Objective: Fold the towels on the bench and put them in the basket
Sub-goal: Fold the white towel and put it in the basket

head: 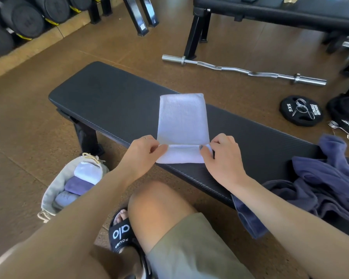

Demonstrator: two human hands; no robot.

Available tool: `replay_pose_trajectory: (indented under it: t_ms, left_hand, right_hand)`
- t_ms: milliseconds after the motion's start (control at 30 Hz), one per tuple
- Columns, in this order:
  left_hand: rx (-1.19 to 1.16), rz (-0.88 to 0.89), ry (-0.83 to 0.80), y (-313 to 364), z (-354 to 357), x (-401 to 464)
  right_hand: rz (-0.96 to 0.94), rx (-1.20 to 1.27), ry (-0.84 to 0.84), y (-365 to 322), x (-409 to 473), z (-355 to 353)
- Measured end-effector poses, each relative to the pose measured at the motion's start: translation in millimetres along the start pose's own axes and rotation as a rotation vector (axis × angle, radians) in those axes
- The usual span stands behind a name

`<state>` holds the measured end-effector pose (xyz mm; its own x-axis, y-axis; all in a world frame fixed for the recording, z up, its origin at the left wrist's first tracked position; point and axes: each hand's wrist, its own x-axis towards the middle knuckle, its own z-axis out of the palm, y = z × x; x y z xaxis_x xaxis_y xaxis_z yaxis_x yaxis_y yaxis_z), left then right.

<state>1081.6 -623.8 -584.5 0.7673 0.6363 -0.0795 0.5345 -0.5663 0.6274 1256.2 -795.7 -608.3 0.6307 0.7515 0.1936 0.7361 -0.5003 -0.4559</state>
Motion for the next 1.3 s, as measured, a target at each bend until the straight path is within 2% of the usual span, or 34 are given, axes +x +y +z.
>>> replay_pose_trajectory:
  t_ms: [167, 300, 400, 467, 533, 667, 1033, 1300]
  left_hand:
    - [0.072, 0.006, 0.03, -0.4, 3.9, 2.3]
    - [0.245, 0.082, 0.135, 7.7, -1.4, 0.1]
    - [0.605, 0.409, 0.197, 18.2, -3.0, 2.7]
    - [0.736, 0.662, 0.107, 21.0, 3.0, 2.0]
    - [0.77, 0.78, 0.039, 20.3, 8.3, -1.1]
    - [0.709, 0.703, -0.025, 10.6, 8.0, -2.3]
    - [0.529, 0.712, -0.05, -0.7, -1.7, -11.6]
    - [0.537, 0.662, -0.062, -2.9, -3.5, -8.0]
  right_hand:
    - [0.053, -0.012, 0.022, -3.7, -3.8, 4.1]
    - [0.128, 0.141, 0.055, -5.4, -5.4, 0.7]
    - [-0.04, 0.06, 0.095, -6.6, -6.5, 0.1]
    - [-0.234, -0.033, 0.124, -5.6, -7.4, 0.6]
    - [-0.366, -0.094, 0.135, -2.9, -6.4, -2.1]
    - [-0.537, -0.176, 0.098, 3.7, -2.8, -7.6]
    - [-0.659, -0.14, -0.149, 32.0, 5.8, -22.8]
    - [-0.617, -0.074, -0.079, 30.0, 16.6, -24.0]
